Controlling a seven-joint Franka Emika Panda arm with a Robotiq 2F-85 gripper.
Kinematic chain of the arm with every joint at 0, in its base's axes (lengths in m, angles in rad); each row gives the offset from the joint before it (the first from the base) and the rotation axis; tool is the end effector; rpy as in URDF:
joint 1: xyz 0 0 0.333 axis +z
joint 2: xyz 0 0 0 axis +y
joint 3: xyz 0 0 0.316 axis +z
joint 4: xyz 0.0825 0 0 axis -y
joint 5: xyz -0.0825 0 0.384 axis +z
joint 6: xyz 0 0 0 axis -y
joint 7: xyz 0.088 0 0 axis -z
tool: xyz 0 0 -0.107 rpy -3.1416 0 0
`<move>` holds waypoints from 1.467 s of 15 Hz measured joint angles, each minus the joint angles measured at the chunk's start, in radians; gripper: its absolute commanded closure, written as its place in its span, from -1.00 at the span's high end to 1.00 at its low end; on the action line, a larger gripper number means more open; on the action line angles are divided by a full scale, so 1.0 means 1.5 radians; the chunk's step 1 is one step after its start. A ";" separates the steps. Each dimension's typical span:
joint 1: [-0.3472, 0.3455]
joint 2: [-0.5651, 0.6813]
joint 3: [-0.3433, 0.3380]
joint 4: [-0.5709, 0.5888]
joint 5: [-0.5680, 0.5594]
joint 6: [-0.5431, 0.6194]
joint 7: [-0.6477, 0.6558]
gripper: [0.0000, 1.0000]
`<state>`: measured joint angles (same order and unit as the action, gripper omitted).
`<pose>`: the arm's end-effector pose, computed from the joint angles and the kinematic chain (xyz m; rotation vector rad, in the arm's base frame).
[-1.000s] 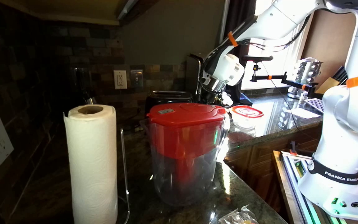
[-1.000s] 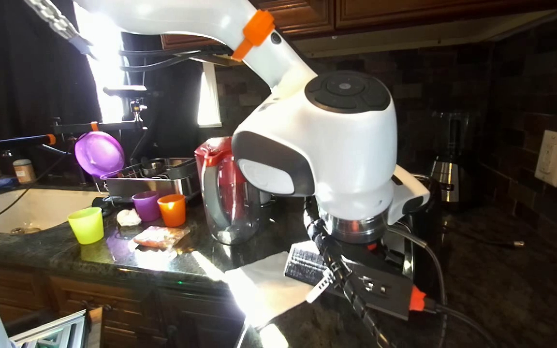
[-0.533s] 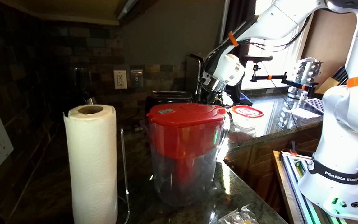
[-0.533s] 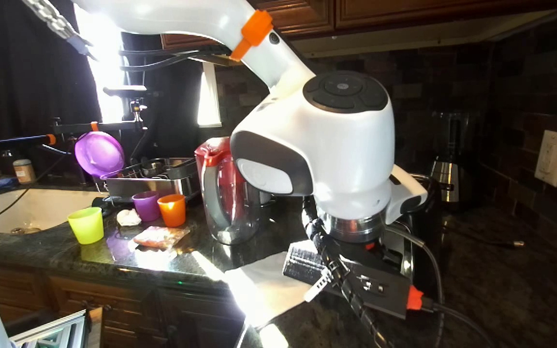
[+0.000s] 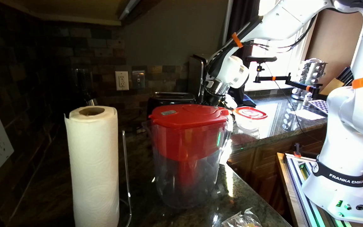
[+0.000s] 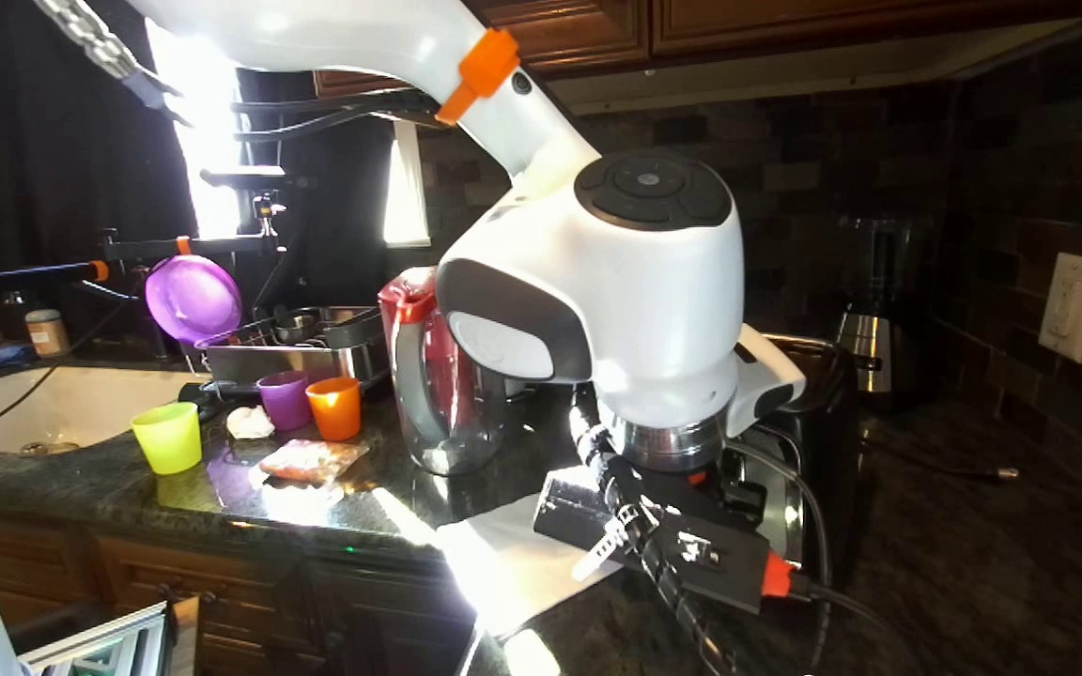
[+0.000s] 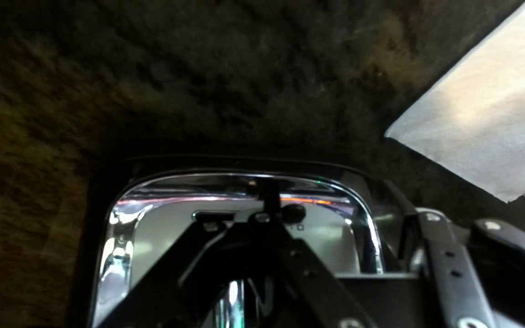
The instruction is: Push the toaster lever up
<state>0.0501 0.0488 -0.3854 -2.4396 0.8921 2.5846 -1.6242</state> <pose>0.4573 -0.1749 0.2896 -2.7751 -0.7716 -0.6659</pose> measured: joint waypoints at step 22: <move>-0.053 -0.064 0.063 -0.056 -0.081 0.073 0.069 1.00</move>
<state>-0.0294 -0.0468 -0.2914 -2.5237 0.7698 2.6937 -1.5201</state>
